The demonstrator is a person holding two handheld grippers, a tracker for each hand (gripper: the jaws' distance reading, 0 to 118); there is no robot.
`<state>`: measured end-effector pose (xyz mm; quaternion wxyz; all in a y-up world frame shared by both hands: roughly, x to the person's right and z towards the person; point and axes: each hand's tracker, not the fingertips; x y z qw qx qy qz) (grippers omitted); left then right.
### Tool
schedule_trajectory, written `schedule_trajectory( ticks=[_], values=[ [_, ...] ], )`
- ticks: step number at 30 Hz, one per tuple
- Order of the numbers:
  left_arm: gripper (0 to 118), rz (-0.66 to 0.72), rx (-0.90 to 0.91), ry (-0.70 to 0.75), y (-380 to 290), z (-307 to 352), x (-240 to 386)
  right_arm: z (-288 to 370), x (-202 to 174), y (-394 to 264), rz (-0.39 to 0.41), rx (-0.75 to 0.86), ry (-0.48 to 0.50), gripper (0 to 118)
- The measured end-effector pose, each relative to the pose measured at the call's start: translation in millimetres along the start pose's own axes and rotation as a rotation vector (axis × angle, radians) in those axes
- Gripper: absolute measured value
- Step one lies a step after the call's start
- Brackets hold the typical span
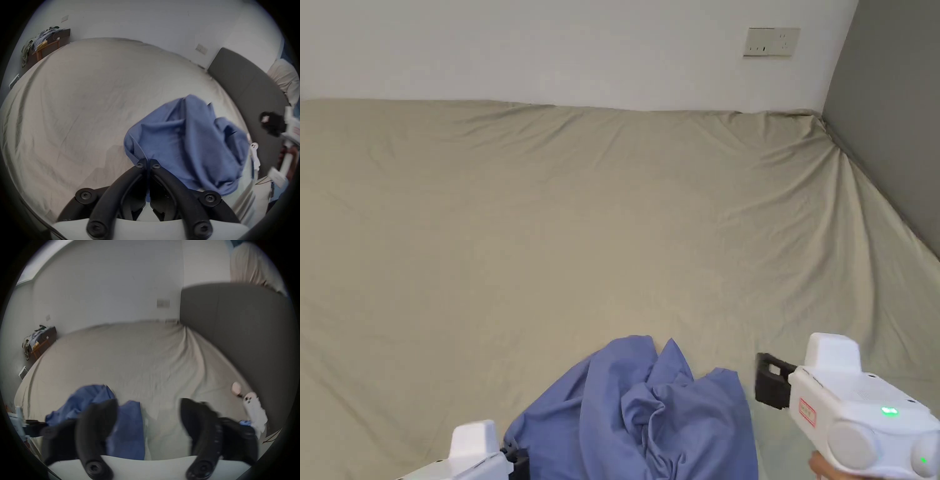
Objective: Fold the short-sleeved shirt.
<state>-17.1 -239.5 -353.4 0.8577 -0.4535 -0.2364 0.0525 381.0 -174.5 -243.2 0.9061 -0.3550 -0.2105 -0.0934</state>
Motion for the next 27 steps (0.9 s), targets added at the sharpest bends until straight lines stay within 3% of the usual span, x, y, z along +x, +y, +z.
schedule_trajectory(
  ticks=[2, 6, 7, 9, 11, 12, 13, 14, 20, 27],
  values=[
    [2, -0.012, 0.027, -0.032, 6, 9, 1, -46, 1, 6, -0.027, -0.135, 0.002, 111],
    [2, -0.04, 0.052, -0.061, 15, 17, 6, -113, -7, 5, -0.025, -0.259, 0.024, 109],
    [2, -0.057, 0.052, -0.067, 15, 16, 8, -126, -9, 3, -0.017, -0.293, 0.033, 104],
    [2, -0.077, 0.049, -0.064, 15, 15, 10, -143, -18, -3, -0.008, -0.348, 0.048, 77],
    [2, -0.081, 0.046, -0.066, 15, 11, 9, -149, -19, -9, -0.051, -0.396, 0.111, 58],
    [2, -0.079, 0.043, -0.066, 15, 11, 8, -141, -24, -8, -0.034, -0.367, 0.077, 48],
    [2, -0.073, 0.04, -0.067, 15, 11, 7, -132, -25, -4, 0.007, -0.323, 0.078, 19],
    [2, -0.065, 0.043, -0.07, 16, 12, 5, -127, -25, -1, 0.039, -0.322, 0.123, 1],
    [2, 0.027, 0.079, -0.116, 36, 27, 0, -64, -4, 39, 0.053, -0.15, 0.133, 1],
    [2, 0.062, 0.299, -0.131, 135, 77, -10, 33, 23, 136, 0.096, 0.134, 0.101, 1]
  ],
)
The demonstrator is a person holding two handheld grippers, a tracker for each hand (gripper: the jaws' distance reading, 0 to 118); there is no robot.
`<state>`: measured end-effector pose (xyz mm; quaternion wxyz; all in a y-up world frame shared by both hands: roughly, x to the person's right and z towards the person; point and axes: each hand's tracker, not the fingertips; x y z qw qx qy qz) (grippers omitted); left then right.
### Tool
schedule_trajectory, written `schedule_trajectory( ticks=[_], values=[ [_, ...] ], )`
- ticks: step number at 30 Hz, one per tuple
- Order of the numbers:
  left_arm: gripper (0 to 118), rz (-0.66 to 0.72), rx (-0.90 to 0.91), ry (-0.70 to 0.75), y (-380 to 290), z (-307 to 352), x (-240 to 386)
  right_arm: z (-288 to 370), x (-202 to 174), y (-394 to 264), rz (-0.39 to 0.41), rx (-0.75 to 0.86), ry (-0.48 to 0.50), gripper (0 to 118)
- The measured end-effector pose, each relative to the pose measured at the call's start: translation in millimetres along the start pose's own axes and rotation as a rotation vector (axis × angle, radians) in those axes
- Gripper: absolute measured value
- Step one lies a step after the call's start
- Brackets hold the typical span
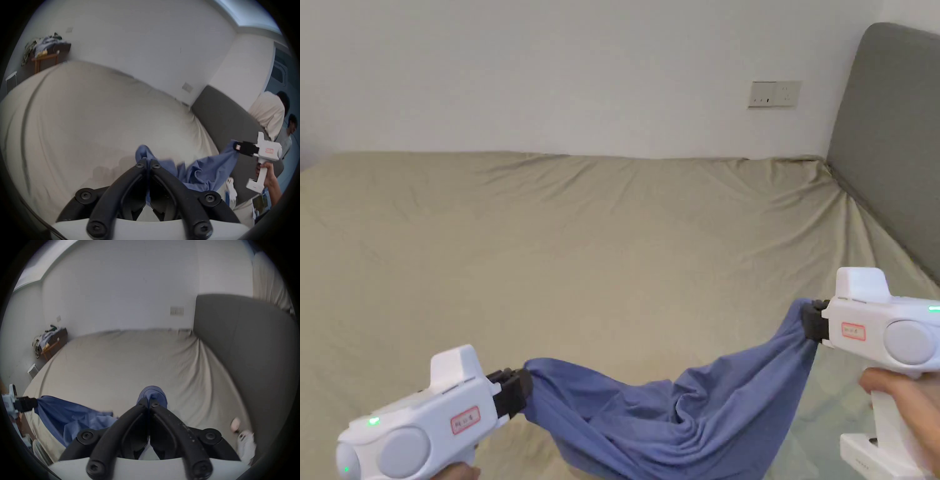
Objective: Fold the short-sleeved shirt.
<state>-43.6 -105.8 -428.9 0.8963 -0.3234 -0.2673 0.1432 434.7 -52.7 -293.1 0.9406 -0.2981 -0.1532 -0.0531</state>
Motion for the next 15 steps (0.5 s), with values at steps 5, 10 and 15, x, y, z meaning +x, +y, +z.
schedule_trajectory(
  ticks=[5, 10, 15],
  values=[
    [2, -0.113, 0.19, 0.053, 122, 15, 20, 47, 0, 93, 0.047, 0.193, -0.065, 1],
    [2, -0.256, 0.341, 0.127, 231, 21, 54, 70, -4, 173, 0.036, 0.337, -0.118, 1],
    [2, -0.379, 0.457, 0.246, 296, 28, 89, 78, -6, 224, 0.014, 0.425, -0.136, 1]
  ],
)
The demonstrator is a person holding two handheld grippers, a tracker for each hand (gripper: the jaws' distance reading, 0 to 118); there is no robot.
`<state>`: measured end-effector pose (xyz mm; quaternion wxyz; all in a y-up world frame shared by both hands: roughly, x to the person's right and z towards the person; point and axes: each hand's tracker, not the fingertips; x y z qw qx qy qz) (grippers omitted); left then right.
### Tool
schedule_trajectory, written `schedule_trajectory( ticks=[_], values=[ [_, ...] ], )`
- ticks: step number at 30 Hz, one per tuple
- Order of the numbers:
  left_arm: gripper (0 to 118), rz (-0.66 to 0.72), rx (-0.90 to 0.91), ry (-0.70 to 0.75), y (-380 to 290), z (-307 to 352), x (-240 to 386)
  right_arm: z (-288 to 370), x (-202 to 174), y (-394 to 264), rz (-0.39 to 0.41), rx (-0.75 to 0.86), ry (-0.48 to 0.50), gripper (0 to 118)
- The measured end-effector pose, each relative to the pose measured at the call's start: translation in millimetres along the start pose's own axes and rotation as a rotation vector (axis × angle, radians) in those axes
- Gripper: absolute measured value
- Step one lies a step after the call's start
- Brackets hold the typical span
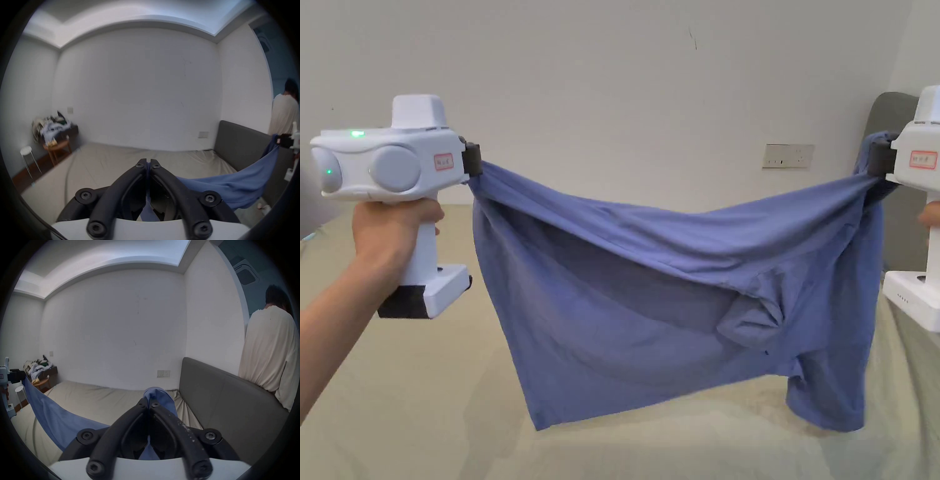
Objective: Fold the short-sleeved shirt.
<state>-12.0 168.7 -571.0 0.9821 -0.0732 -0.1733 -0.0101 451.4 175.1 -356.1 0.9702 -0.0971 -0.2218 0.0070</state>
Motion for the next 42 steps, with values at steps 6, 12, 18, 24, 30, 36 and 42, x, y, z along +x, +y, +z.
schedule_trajectory(
  ticks=[6, 12, 18, 24, 30, 36, 42],
  values=[
    [2, -0.035, 0.025, 0.065, 18, -25, -9, -21, -7, 6, -0.002, 0.039, -0.01, 1],
    [2, -0.073, -0.022, 0.126, -41, -54, -23, -51, -19, -50, -0.047, -0.031, 0.004, 1],
    [2, -0.046, -0.23, 0.16, -152, -63, -42, -72, -34, -150, -0.087, -0.193, 0.054, 1],
    [2, 0.019, -0.451, 0.16, -275, -15, -67, -44, -48, -262, -0.088, -0.368, 0.066, 1],
    [2, 0.071, -0.648, 0.159, -372, 71, -80, 26, -46, -352, -0.12, -0.517, 0.074, 1],
    [2, 0.049, -0.715, 0.149, -417, 146, -90, 106, -37, -400, -0.142, -0.582, 0.067, 1],
    [2, -0.009, -0.774, 0.145, -432, 206, -94, 174, -33, -425, -0.131, -0.618, 0.047, 1]
  ],
)
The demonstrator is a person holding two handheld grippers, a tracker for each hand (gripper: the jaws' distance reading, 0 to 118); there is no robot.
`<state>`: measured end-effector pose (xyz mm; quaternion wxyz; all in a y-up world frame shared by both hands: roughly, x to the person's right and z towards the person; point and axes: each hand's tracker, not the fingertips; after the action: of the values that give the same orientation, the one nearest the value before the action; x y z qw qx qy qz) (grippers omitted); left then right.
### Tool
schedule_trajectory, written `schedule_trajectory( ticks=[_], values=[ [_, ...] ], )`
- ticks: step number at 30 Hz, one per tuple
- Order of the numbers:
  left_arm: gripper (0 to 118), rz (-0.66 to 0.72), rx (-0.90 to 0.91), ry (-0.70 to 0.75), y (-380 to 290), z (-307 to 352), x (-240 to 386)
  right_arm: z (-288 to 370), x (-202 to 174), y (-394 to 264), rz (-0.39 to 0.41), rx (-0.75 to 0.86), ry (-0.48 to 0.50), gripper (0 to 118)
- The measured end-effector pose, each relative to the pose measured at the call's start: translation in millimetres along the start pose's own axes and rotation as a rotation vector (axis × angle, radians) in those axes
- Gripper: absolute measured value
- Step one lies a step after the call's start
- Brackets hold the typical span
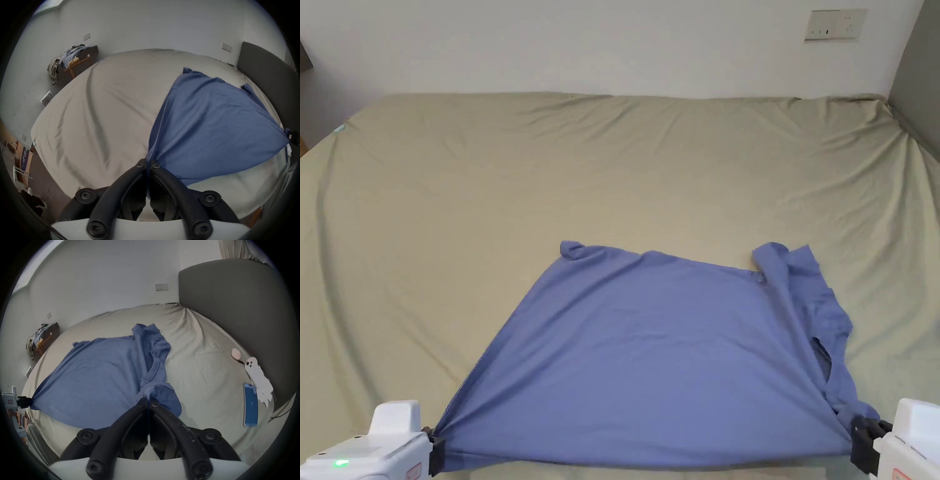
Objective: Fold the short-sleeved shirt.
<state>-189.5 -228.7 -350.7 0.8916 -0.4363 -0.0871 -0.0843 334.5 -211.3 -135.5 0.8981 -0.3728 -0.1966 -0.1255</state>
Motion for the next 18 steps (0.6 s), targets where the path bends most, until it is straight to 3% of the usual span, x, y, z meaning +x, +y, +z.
schedule_trajectory(
  ticks=[5, 10, 15, 16, 18],
  values=[
    [1, -0.052, -0.125, 0.023, -28, 2, 6, 1, -4, -41, 0.089, -0.133, -0.066, 1],
    [1, -0.042, -0.231, 0.039, -36, -26, 5, -27, 0, -64, 0.084, -0.297, -0.081, 1],
    [5, -0.034, -0.261, 0.04, -20, -22, 7, -11, -6, -44, 0.041, -0.281, -0.072, 8],
    [18, -0.023, -0.237, 0.015, -14, -16, 8, -7, -4, -37, 0.04, -0.256, -0.07, 16],
    [84, 0.011, -0.157, -0.078, -1, 2, 13, 10, -7, -16, 0.056, -0.145, -0.047, 69]
  ],
)
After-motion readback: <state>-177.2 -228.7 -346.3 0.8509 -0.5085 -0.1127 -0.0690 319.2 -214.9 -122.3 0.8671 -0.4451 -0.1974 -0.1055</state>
